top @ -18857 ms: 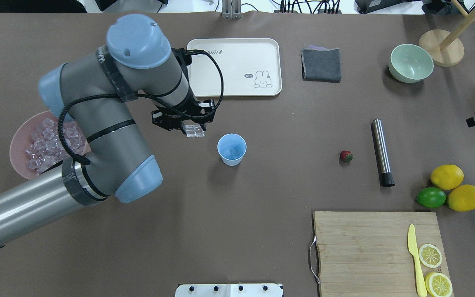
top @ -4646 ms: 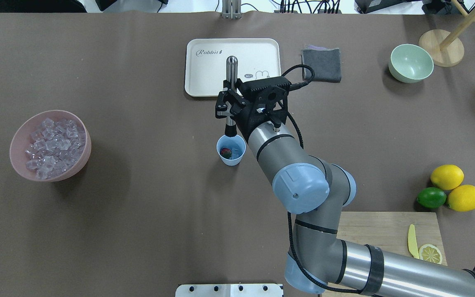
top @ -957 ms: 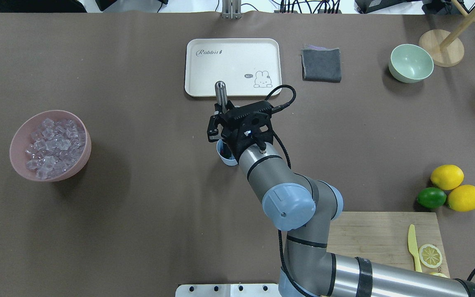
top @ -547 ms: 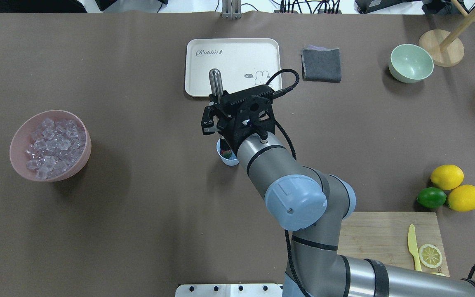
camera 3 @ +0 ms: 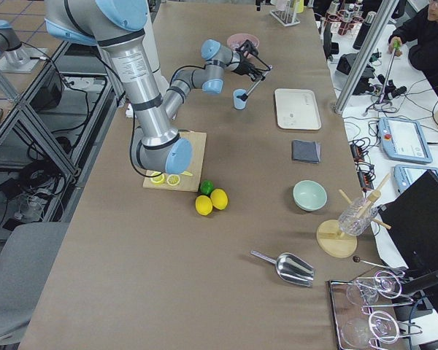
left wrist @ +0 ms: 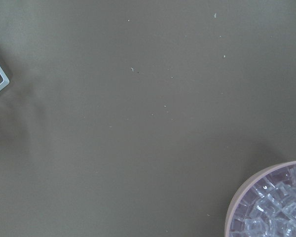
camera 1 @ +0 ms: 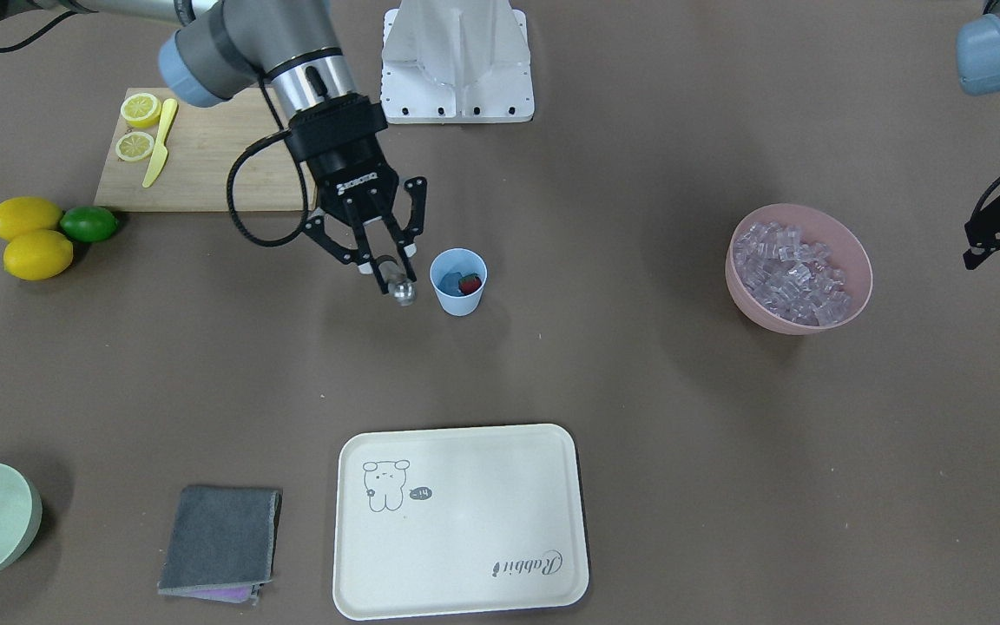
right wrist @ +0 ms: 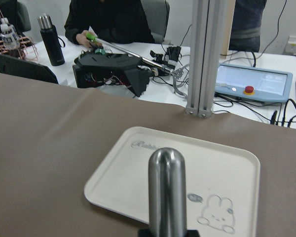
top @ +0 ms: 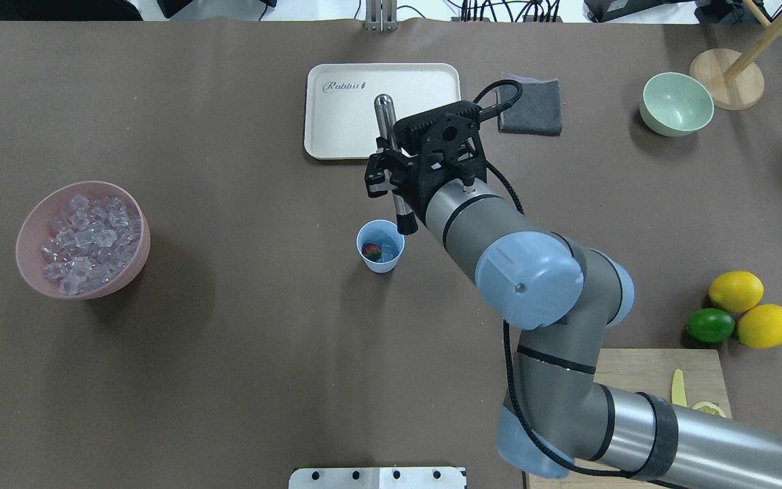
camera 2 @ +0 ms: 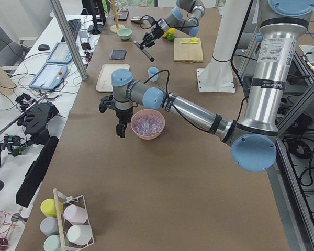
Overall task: Mash ice and strawberries in cup
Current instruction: 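Lift the pestle out of the blue cup and carry it back with the right gripper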
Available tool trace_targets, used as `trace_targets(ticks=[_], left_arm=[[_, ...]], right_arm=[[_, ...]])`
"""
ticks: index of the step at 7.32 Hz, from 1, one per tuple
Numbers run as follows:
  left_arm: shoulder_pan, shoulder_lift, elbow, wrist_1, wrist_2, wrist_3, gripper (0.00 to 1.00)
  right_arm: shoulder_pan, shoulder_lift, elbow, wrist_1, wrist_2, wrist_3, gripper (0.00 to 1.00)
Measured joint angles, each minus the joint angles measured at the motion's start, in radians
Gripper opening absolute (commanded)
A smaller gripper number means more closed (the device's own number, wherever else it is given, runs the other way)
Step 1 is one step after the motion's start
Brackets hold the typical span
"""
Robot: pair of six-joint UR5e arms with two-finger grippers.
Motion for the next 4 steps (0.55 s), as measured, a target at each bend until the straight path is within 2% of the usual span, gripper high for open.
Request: trace_targets(ticks=[2, 4], left_arm=[[0.0, 0.003, -0.005, -0.001, 0.001, -0.004, 0.97], [-0.001, 0.007, -0.01, -0.001, 0.003, -0.004, 0.97]], right_arm=[[0.148, -0.107, 0.006, -0.052, 0.289, -0.001, 0.0], [0.25, -0.167, 0.006, -0.191, 0.513, -0.004, 0.0]])
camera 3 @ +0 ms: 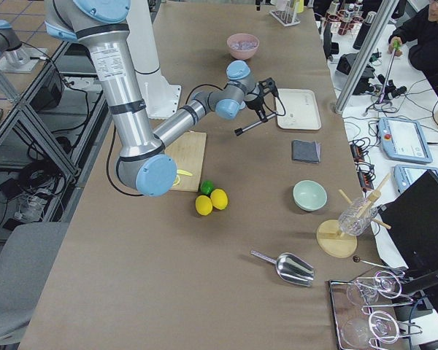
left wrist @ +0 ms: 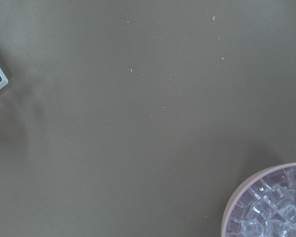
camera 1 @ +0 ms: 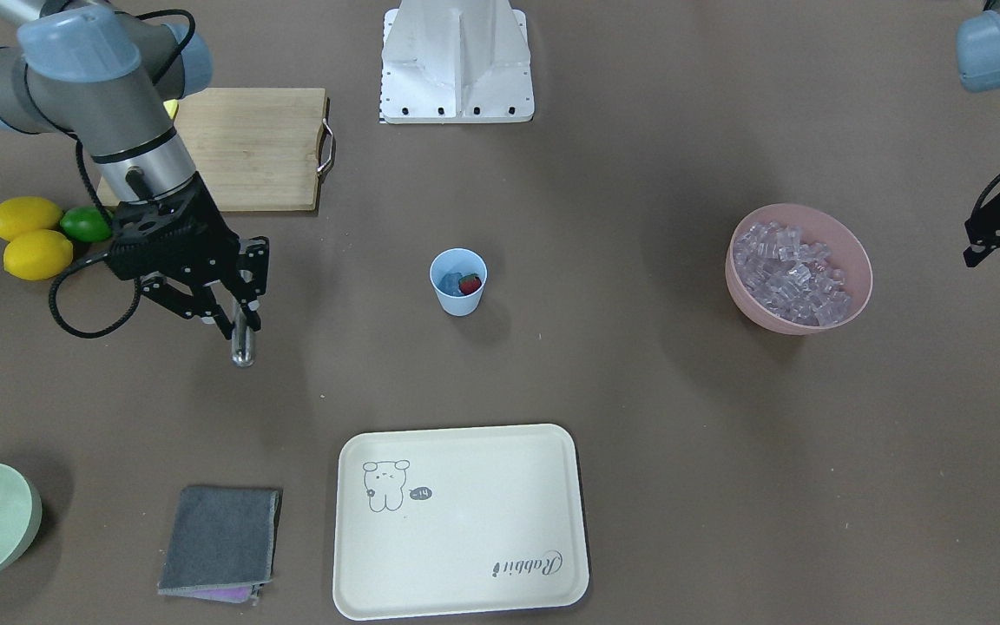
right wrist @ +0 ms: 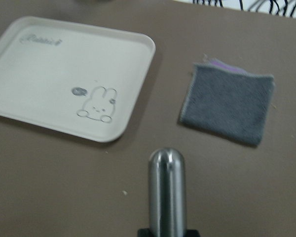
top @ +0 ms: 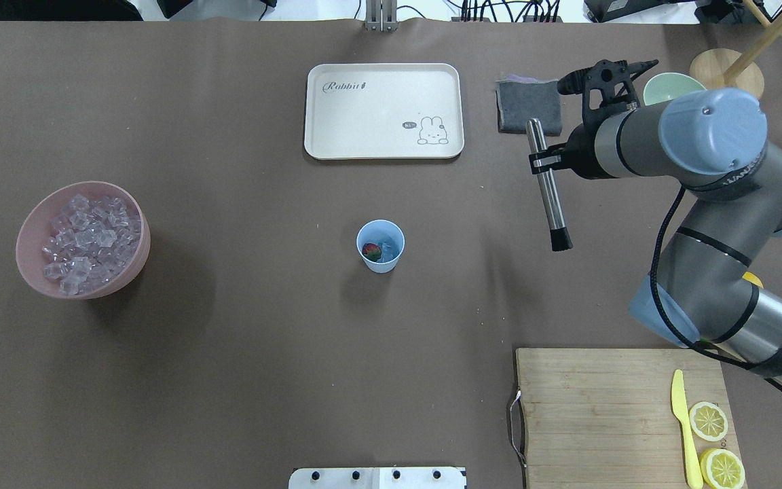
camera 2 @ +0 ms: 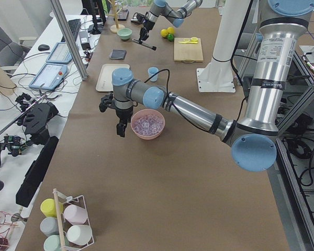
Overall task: Mash ice and strawberries in cup
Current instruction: 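Lift the pestle out of the blue cup and carry it back with the right gripper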
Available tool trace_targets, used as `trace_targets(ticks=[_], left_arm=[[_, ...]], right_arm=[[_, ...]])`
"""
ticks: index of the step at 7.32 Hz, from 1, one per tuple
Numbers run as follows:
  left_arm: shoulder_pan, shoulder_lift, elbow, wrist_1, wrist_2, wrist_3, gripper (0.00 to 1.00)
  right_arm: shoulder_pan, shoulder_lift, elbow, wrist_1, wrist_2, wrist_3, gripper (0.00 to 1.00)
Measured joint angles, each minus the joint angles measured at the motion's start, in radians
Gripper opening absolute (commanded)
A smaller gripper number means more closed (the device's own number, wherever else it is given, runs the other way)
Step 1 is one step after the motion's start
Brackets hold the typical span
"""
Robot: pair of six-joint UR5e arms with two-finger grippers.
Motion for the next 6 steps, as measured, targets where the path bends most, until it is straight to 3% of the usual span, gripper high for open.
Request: trace_targets(ticks=[2, 6], left_arm=[[0.0, 0.001, -0.001, -0.001, 0.003, 0.001, 0.97], [-0.002, -0.003, -0.005, -0.002, 0.006, 0.001, 0.97]], right_arm=[[0.065, -0.045, -0.012, -0.134, 0.157, 0.0, 0.0], [0.115, -0.052, -0.185, -0.195, 0.257, -0.105, 0.0]])
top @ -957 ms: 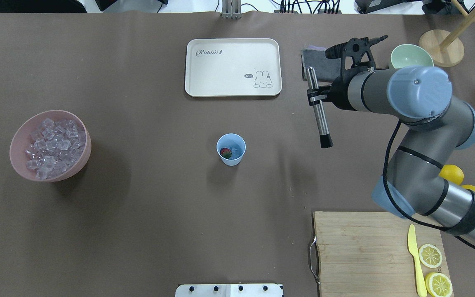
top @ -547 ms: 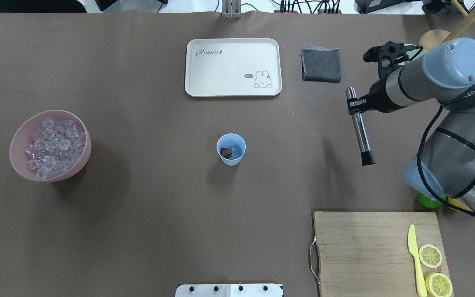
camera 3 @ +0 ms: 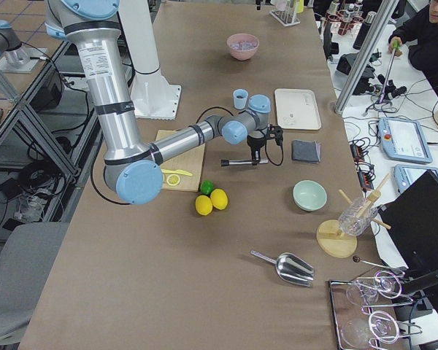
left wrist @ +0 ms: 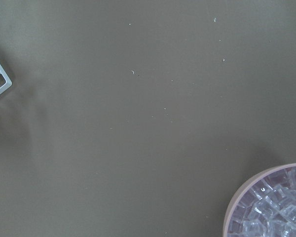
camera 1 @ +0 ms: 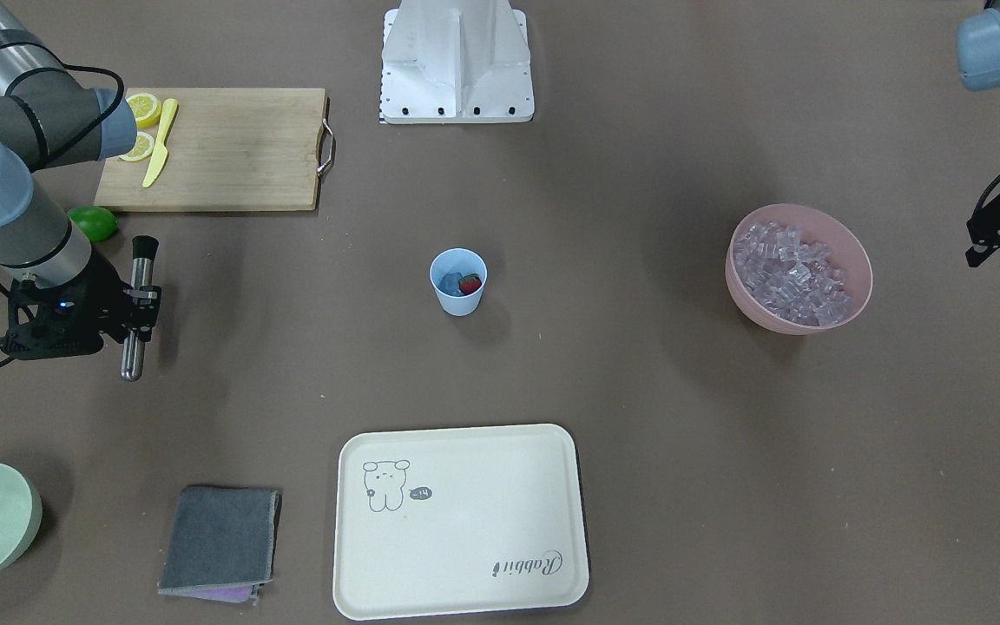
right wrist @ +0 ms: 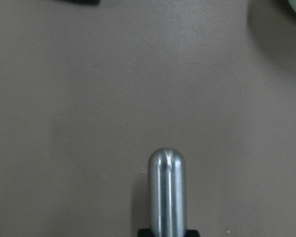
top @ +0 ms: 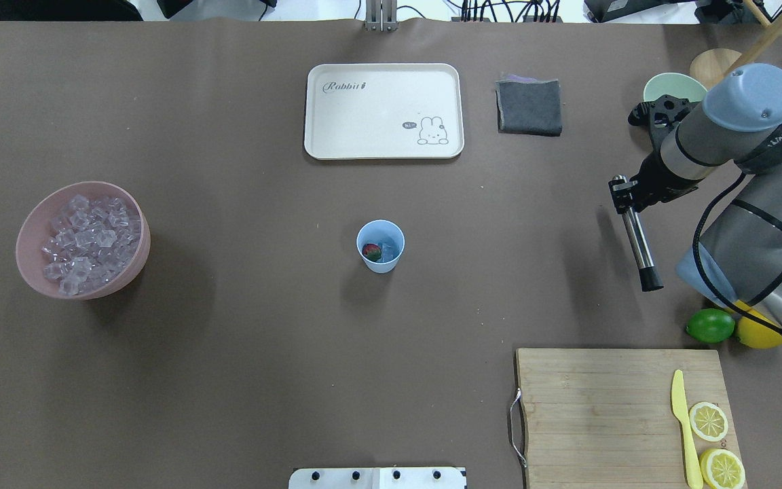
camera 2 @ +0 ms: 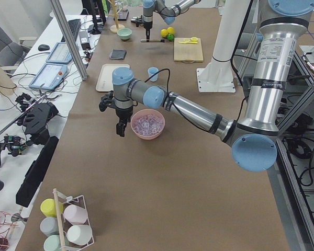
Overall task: Mash ice and strawberries in cup
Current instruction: 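Lower the pestle onto the table near the lemons and release it with the right gripper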
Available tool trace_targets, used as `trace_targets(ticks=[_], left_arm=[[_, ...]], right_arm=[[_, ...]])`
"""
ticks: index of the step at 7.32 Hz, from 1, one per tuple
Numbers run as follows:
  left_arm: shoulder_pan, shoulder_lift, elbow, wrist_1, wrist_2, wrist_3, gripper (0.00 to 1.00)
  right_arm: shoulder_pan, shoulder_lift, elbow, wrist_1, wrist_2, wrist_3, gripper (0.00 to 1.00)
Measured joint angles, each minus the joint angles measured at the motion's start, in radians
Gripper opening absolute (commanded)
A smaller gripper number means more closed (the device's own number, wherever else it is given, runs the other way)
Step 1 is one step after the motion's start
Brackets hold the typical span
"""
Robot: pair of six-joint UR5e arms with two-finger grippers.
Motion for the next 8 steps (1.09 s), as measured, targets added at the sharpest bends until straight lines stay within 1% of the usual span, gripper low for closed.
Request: trace_targets(ticks=[1, 3, 7, 8], left_arm=[[0.0, -0.002, -0.004, 0.0, 0.001, -0.001, 0.97], [0.0, -0.005, -0.014, 0.0, 0.015, -0.003, 0.97], [0.002, -0.012, -0.018, 0.0, 0.022, -0.032, 0.97], [0.002, -0.013, -0.019, 0.0, 0.023, -0.037, 0.97]], right_arm=[[0.015, 0.002, -0.042, 0.001, 0.016, -0.047, 0.0], [0.027, 0.008, -0.095, 0.003, 0.028, -0.077, 0.0], [0.054, 0.013, -0.135, 0.003, 0.087, -0.06, 0.0], [0.057, 0.013, -0.138, 0.003, 0.092, -0.048, 0.36]])
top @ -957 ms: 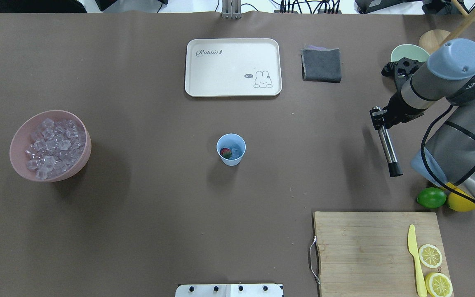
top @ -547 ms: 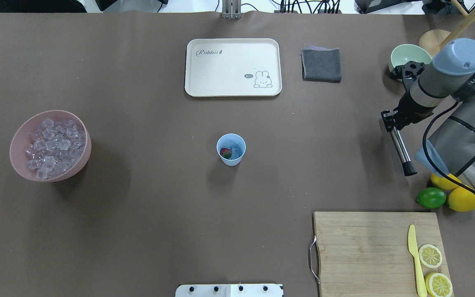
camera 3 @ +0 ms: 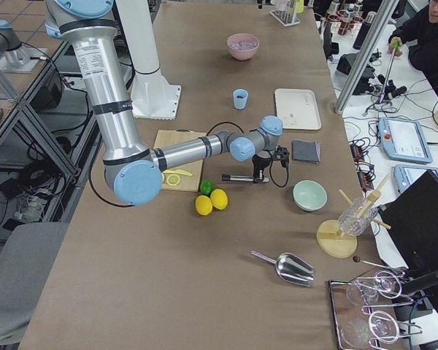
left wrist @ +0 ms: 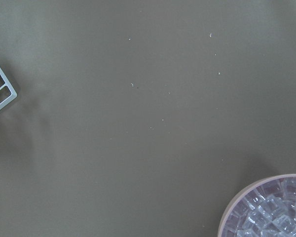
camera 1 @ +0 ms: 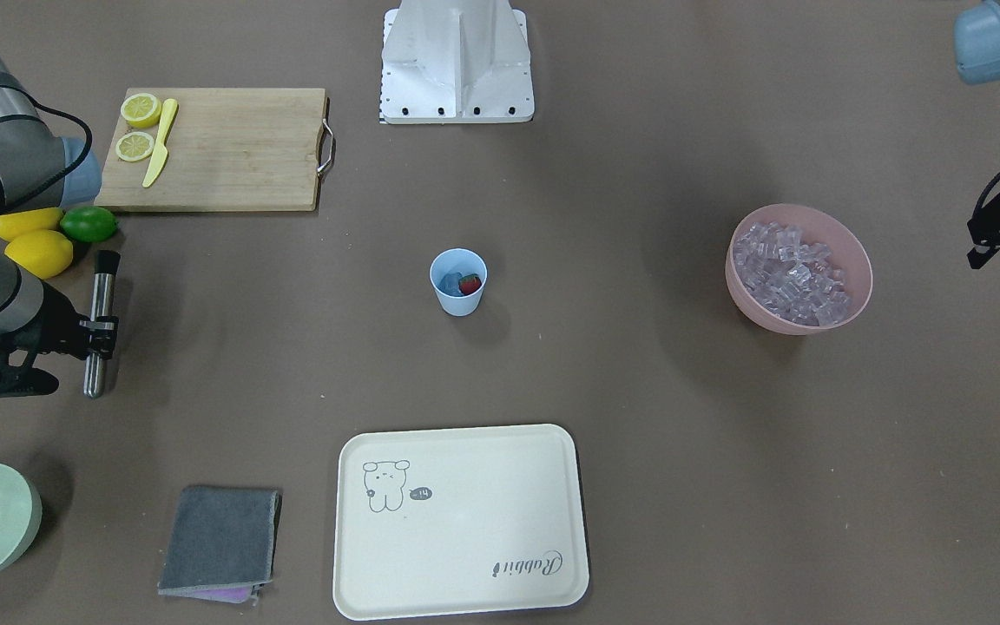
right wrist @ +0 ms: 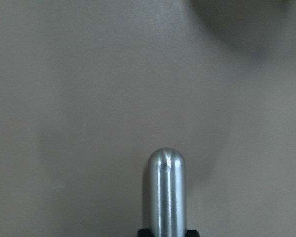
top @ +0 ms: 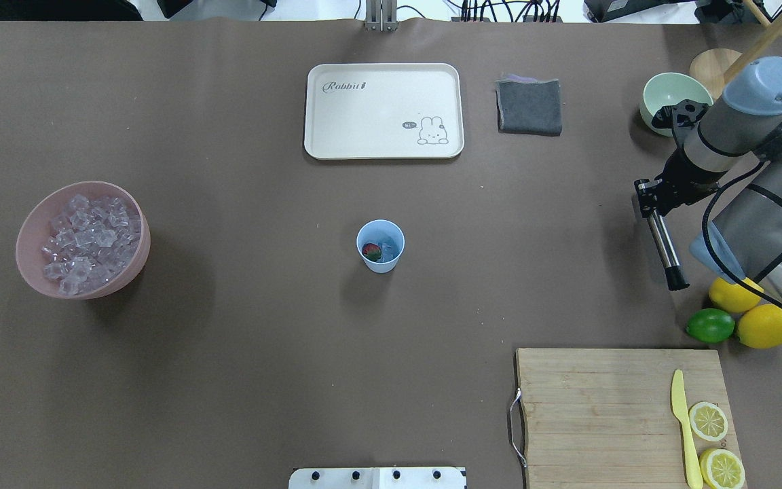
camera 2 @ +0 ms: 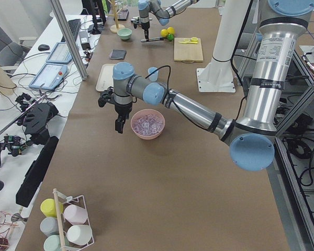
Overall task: Mash ice and strawberries in cup
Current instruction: 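Lower the pestle onto the table near the lemons and release it with the right gripper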
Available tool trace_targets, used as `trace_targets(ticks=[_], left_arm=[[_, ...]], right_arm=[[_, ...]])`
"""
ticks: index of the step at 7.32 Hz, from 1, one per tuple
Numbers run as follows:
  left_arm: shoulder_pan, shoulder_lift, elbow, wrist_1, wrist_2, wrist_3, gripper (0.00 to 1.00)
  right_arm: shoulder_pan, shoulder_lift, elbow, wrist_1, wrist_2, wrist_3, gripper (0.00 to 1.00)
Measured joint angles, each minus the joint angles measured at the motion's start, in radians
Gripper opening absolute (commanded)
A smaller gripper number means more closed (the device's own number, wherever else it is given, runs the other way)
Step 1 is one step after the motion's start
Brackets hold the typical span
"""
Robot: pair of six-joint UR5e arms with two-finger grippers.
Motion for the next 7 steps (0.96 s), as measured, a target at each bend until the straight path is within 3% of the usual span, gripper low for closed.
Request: trace_targets(ticks=[2, 3, 7], left_arm=[[0.001, -0.002, 0.0, 0.0, 0.0, -0.002, 0.97], [0.002, -0.002, 0.0, 0.0, 0.0, -0.003, 0.97], [0.002, -0.001, 0.003, 0.0, 0.0, 0.0, 0.97]], right_arm=[[0.001, 0.002, -0.011, 0.001, 0.0, 0.011, 0.87], [0.001, 0.004, -0.015, 0.001, -0.002, 0.012, 1.0], [0.017, 0.01, 0.003, 0.004, -0.002, 0.011, 1.0]])
